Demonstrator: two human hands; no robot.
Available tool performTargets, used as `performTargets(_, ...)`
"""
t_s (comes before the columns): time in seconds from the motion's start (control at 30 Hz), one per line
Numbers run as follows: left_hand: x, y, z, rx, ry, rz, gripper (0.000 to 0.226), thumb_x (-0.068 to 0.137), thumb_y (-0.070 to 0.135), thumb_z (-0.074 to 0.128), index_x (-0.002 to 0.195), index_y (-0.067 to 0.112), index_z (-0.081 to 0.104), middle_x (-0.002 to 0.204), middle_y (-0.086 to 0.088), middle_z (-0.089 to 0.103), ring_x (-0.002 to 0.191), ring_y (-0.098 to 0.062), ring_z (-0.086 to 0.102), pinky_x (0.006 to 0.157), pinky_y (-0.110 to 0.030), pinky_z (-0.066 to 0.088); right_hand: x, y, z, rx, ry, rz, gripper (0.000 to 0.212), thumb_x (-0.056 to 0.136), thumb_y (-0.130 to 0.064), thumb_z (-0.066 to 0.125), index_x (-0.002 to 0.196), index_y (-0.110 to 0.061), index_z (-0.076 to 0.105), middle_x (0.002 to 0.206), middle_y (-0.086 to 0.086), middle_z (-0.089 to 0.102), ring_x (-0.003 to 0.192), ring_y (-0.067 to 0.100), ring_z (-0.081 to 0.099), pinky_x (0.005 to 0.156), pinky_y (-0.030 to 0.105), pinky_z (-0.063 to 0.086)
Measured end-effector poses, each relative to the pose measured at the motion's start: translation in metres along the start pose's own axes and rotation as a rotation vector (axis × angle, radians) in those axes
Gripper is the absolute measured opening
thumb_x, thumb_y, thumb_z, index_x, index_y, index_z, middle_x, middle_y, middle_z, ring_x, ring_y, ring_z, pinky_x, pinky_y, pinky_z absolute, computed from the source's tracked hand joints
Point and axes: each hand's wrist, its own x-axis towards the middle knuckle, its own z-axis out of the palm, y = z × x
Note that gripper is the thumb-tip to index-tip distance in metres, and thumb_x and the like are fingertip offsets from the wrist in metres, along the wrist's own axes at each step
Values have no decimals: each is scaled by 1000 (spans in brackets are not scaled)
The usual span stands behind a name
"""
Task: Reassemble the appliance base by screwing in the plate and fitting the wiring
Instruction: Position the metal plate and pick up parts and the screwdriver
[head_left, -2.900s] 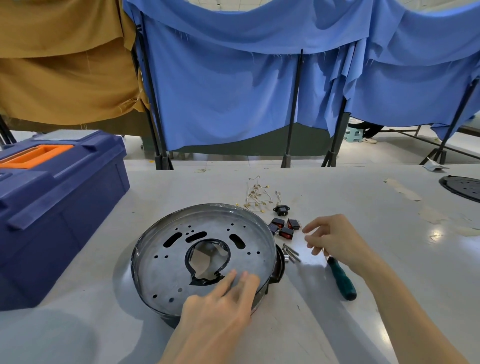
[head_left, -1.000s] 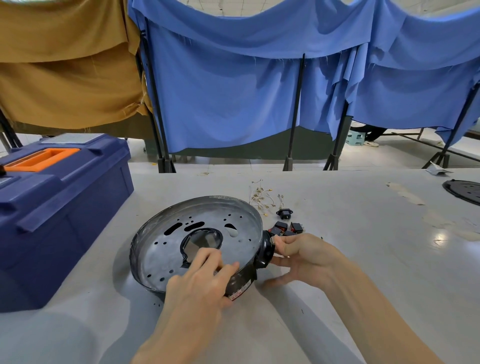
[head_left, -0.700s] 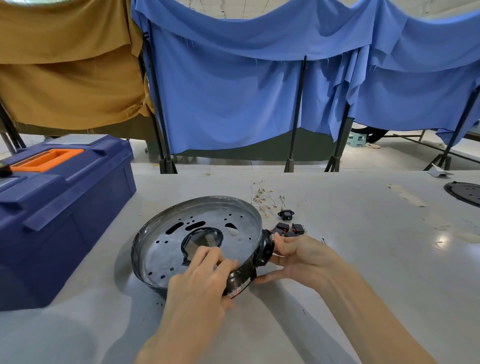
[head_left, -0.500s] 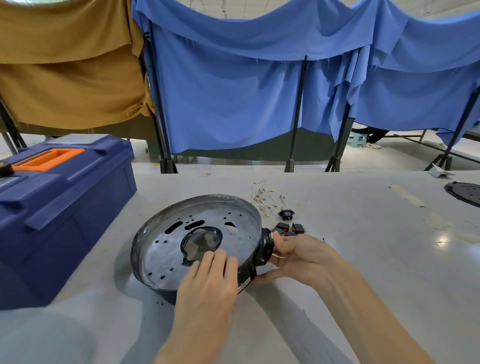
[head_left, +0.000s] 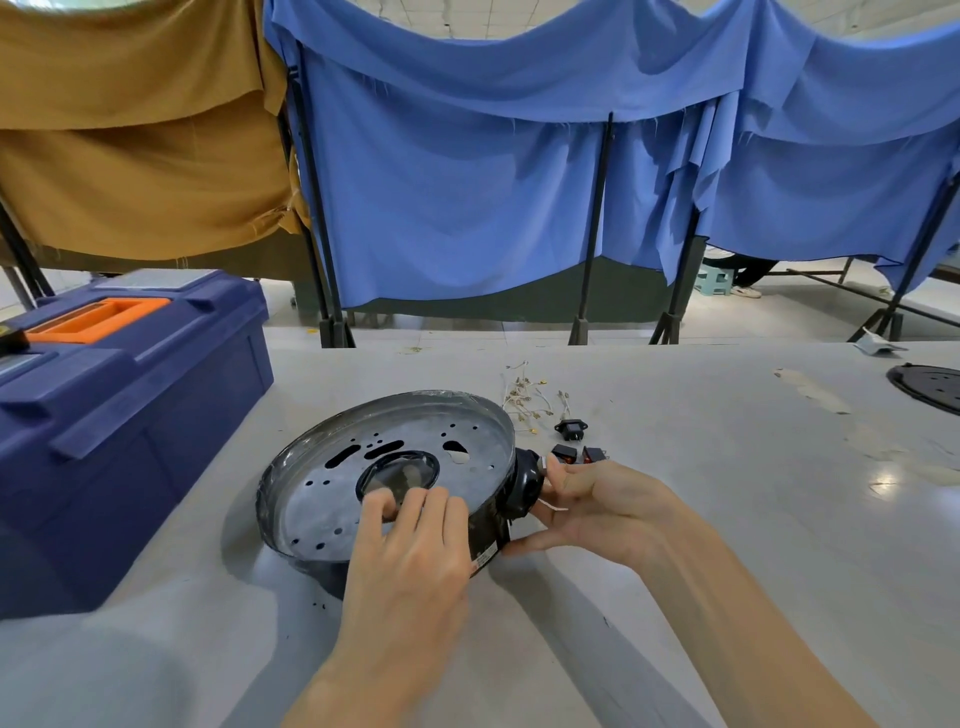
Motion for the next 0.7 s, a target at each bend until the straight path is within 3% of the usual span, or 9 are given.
performTargets(0.17,28,-19,-19,-103,-77,-7,52,28,17,84,70,15,54,65,1,51,54,-22,47,68,-34,33,-9,-12,4,-48,-43,-46,18,94,3,53,80,3,66,107,24,65,108,38,61,76,71,50)
performTargets(0.23,41,-26,-28,-87,-168,-20,55,41,30,85,81,20,49,74,9,49,59,-13,42,72,-29,33,-11,-15,7,-85,85,-143,13,94,8,52,85,7,61,103,23,59,97,38,62,71,62,55)
performTargets(0.3,57,-36,-34,-127,-257,-69,53,56,40,79,88,27,39,77,13,41,65,-5,37,69,-23,29,-12,-13,9,-126,141,-269,21,94,15,45,79,8,58,89,21,57,78,33,61,69,48,58)
performTargets(0.4,84,-51,-47,-265,-321,-175,56,52,41,84,94,23,52,85,9,57,78,-14,55,68,-28,49,-16,-5,18,-226,77,-327,25,93,17,44,74,7,57,68,18,61,58,23,63,60,33,60)
performTargets(0.53,112,-68,-57,-348,-374,-226,60,45,39,89,94,19,61,88,2,62,82,-19,58,59,-30,47,-16,5,35,-246,-7,-307,13,90,14,53,80,10,60,64,18,65,54,21,65,61,32,61)
performTargets(0.63,126,-76,-61,-407,-414,-234,62,42,36,92,94,14,66,88,-3,66,82,-22,62,73,-41,56,-13,10,46,-178,-40,-302,8,89,15,54,85,11,61,68,20,65,58,25,67,67,33,62)
performTargets(0.7,133,-80,-62,-443,-439,-248,62,40,34,94,92,13,68,85,-5,69,82,-24,64,74,-44,57,-11,11,53,-127,-69,-302,8,88,16,54,88,12,61,71,21,66,61,27,69,68,31,62)
